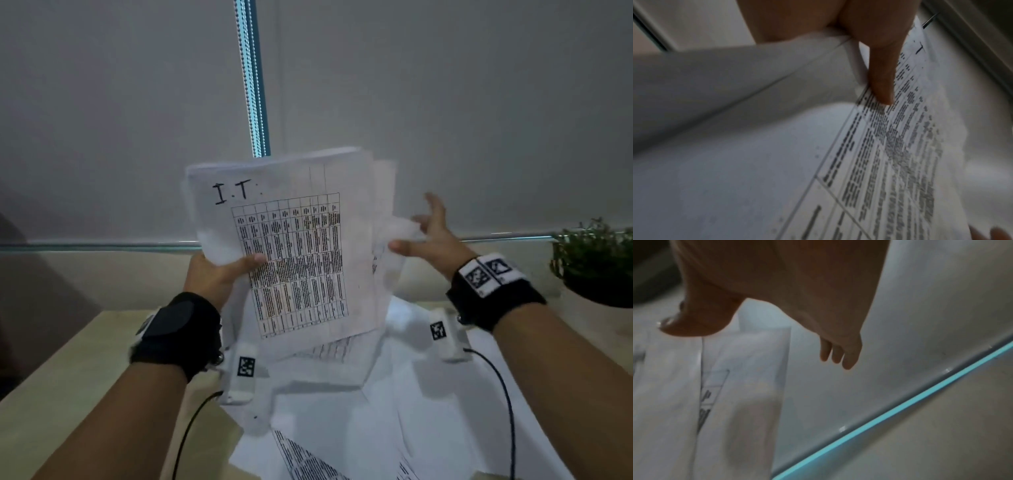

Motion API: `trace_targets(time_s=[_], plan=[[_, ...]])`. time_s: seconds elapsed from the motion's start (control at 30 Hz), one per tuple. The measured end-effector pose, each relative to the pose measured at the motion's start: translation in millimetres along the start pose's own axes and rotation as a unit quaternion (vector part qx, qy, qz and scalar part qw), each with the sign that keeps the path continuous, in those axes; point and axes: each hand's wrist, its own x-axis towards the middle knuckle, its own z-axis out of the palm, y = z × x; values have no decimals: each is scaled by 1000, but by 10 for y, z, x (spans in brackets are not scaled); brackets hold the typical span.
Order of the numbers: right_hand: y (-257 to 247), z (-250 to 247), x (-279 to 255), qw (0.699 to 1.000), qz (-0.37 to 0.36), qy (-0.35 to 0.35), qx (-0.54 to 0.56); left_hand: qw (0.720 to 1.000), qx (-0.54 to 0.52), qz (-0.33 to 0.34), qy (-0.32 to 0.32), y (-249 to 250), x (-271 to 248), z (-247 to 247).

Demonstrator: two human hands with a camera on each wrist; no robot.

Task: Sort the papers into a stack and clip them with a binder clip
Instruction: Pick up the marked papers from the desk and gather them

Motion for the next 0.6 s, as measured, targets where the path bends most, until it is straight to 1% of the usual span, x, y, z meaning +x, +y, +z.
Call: trace_targets(time_s=[0.03, 0.07, 0.1, 0.13, 0.2, 0.27, 0.3, 0.4, 0.43, 0.5, 0.57, 0.6], plan=[[114, 96, -30, 998, 21, -50, 29, 1000, 3, -4, -5, -1, -41, 41], [210, 198, -63, 992, 45, -86, 74, 1000, 4, -11, -10, -40, -85, 87], [304, 307, -101, 984, 68, -103, 127, 1000, 3, -18, -12, -97, -135, 133], [377, 407, -147, 979, 78, -95, 164, 1000, -4, -24, -14, -172, -177, 172], [473, 548, -215, 972, 72, -29, 222, 999, -20, -30, -22, -303, -234, 195], [462, 569, -235, 969, 45, 29, 242, 999, -18, -36, -29, -386, -223, 169], [404, 562, -237, 971, 23, 39, 233, 999, -12, -37, -34, -387, -207, 144], [109, 534, -193, 978, -30, 28, 205, 997, 7, -23, -67, -333, -130, 119], [17, 525, -161, 976, -46, 35, 209, 998, 5, -13, -69, -314, -103, 122], [-61, 478, -91, 971, -70, 78, 217, 998, -5, 13, -56, -282, -69, 133], [18, 390, -52, 964, -54, 88, 244, 999, -20, 40, -23, -274, -13, 113], [99, 346, -59, 962, -30, 64, 265, 998, -34, 48, -10, -253, 23, 94]])
